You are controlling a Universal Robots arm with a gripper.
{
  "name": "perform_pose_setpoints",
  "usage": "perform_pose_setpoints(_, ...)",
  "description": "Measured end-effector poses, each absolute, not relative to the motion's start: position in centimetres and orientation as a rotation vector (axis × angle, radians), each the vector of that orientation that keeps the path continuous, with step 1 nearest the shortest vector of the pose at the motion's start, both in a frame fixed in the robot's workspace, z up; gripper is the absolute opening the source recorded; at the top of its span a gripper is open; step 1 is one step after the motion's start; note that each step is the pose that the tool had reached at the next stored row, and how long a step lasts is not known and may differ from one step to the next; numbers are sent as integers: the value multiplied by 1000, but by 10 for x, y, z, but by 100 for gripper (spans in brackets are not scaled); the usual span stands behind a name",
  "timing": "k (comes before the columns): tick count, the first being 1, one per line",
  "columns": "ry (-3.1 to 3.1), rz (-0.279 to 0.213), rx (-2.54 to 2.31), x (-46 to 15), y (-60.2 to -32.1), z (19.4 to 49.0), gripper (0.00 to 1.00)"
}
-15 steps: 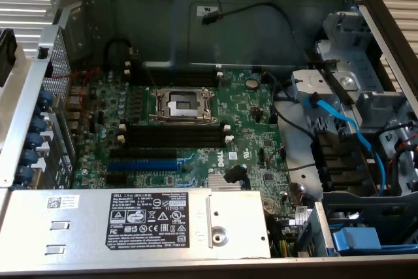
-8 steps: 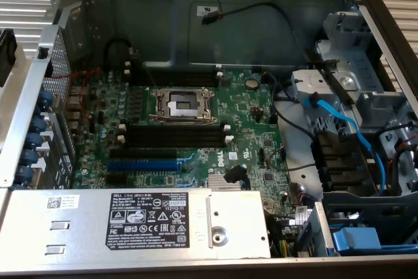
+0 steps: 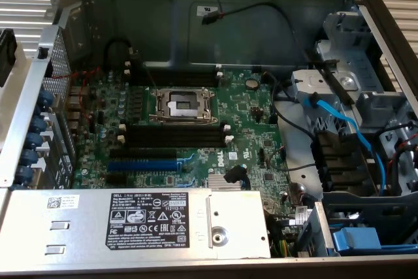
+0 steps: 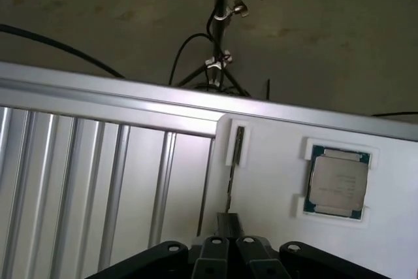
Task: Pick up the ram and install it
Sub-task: 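Pick up the ram and move it above insertion slot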
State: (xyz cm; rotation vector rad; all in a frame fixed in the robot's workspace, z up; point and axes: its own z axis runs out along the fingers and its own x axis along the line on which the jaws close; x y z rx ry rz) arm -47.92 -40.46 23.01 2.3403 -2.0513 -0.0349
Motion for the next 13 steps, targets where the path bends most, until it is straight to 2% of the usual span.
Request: perform_pose_setpoints(13, -2039, -66, 2326, -479, -404, 223, 10)
